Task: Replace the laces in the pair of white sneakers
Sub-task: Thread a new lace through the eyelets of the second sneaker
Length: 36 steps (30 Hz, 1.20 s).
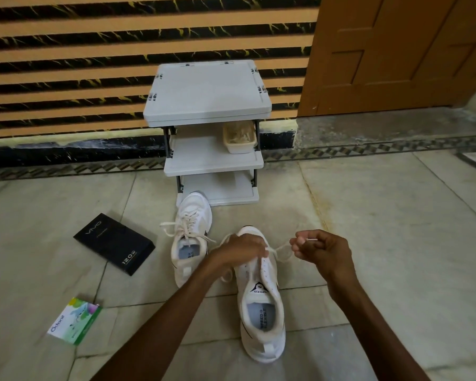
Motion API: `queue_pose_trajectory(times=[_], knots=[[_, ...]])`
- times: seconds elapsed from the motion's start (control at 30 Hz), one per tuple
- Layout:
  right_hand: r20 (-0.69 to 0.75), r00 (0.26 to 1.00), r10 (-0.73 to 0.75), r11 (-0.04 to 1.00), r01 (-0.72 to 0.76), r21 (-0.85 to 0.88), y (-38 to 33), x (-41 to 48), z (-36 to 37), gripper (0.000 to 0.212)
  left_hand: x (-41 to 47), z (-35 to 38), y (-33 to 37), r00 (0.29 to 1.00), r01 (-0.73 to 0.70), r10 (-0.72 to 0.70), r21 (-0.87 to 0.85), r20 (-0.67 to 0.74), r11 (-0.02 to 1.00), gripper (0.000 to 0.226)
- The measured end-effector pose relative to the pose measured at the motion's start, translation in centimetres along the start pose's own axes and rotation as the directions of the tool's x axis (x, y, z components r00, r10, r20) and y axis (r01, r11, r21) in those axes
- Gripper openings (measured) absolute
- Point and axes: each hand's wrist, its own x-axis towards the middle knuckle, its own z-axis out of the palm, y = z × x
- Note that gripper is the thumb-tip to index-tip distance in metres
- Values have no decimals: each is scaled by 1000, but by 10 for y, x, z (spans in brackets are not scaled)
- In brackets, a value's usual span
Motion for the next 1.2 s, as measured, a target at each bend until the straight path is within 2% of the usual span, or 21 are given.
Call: queue_pose_trajectory(times=[0.03, 0.1, 0.17, 0.23, 0.27, 0.3, 0.37, 0.43, 0.47, 0.5, 0.53, 0.57, 0.63, 0.67, 0.73, 0.83, 0.97, 1.03, 1.1, 1.17, 1.2], knots=[[-13, 1000, -9, 1000, 8, -11, 0, 1, 2, 8, -7, -10, 5, 999, -34, 41, -202, 30, 979, 15], [-34, 999, -42, 997, 40, -64, 3, 3, 5, 8, -23, -34, 12, 988, -149, 156, -401, -17, 904, 14], [-71, 990, -124, 977, 109, -184, 6, 5, 9, 8, -38, -57, 18, 960, -277, 252, -582, -124, 765, 19], [-110, 970, -216, 935, 173, -310, 9, 8, 11, 8, -49, -82, 24, 928, -371, 228, -696, -293, 615, 18], [-113, 965, -238, 925, 190, -330, 10, 10, 12, 8, -54, -95, 25, 907, -406, 164, -701, -388, 587, 19], [-101, 965, -242, 925, 198, -325, 11, 12, 13, 10, -57, -107, 25, 878, -420, 86, -672, -471, 610, 22], [-44, 980, -196, 947, 178, -269, 12, 15, 18, 13, -58, -121, 20, 792, -322, -52, -490, -608, 810, 23], [4, 990, -140, 967, 137, -214, 14, 17, 26, 17, -53, -118, 9, 700, 15, -77, -93, -710, 996, 21], [19, 992, -121, 969, 122, -214, 15, 17, 30, 17, -50, -108, 3, 666, 187, -28, 130, -745, 974, 20], [34, 993, -110, 966, 115, -234, 16, 18, 33, 14, -46, -94, -2, 642, 246, 57, 276, -764, 929, 20], [52, 993, -107, 956, 117, -270, 18, 18, 36, 9, -42, -78, -5, 629, 194, 161, 354, -761, 915, 22], [77, 991, -109, 943, 128, -307, 19, 18, 39, 6, -38, -63, -8, 638, 81, 251, 388, -728, 918, 24], [128, 985, -114, 920, 153, -360, 21, 19, 43, 9, -29, -36, -13, 742, -174, 353, 344, -570, 923, 25], [152, 981, -123, 912, 172, -373, 20, 20, 45, 10, -25, -23, -14, 801, -248, 371, 304, -470, 920, 26], [184, 972, -148, 904, 208, -373, 20, 19, 48, 9, -20, -4, -18, 834, -324, 403, 256, -377, 911, 23], [178, 978, -107, 947, 155, -282, 19, 18, 50, 7, -12, 4, -24, 806, -349, 385, 165, -450, 923, 17], [170, 985, -30, 978, 64, -197, 21, 16, 49, 9, -6, 3, -26, 836, -300, 319, 117, -446, 947, 12], [144, 989, 32, 966, 6, -258, 22, 14, 49, 16, -4, 4, -27, 852, -248, 290, 151, -436, 957, 11], [182, 978, 99, 822, 22, -569, 23, 13, 47, 31, -3, 6, -33, 877, -155, 250, 251, -410, 956, 8], [249, 951, 181, 547, 113, -830, 27, 8, 50, 54, -2, 9, -38, 897, -92, 230, 350, -377, 932, 8], [262, 948, 181, 457, 155, -876, 29, 6, 52, 60, -2, 11, -39, 903, -87, 231, 373, -363, 924, 9]])
